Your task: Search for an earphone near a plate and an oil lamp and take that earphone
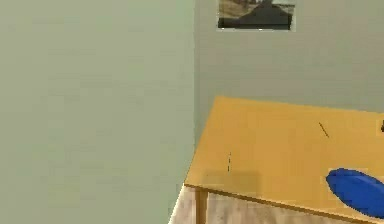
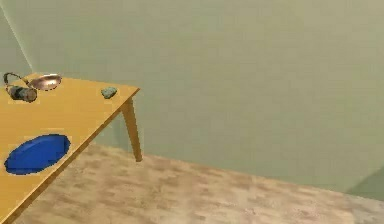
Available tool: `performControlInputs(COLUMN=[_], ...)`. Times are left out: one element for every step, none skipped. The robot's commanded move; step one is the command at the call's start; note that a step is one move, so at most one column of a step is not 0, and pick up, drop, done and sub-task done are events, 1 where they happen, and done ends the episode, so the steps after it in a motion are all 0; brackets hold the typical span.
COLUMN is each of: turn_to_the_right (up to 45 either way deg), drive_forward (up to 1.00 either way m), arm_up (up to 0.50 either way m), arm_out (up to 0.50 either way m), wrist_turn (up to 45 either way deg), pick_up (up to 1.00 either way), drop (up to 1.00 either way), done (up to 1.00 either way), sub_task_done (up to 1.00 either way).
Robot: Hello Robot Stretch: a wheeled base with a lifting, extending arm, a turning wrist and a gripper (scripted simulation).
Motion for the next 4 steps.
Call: performControlInputs(turn_to_the_right=[45.0, 45.0, 12.0, 0.0], drive_forward=[0.00, 0.00, 0.00, 0.60], arm_up=[0.00, 0.00, 0.00, 0.00], arm_out=[0.00, 0.00, 0.00, 0.00], wrist_turn=[0.0, 0.0, 0.0, 0.0], pick_up=[0.00, 0.00, 0.00, 0.00], drop=[0.00, 0.00, 0.00, 0.00], done=[0.00, 0.00, 0.00, 0.00], sub_task_done=[0.00, 0.00, 0.00, 0.00])
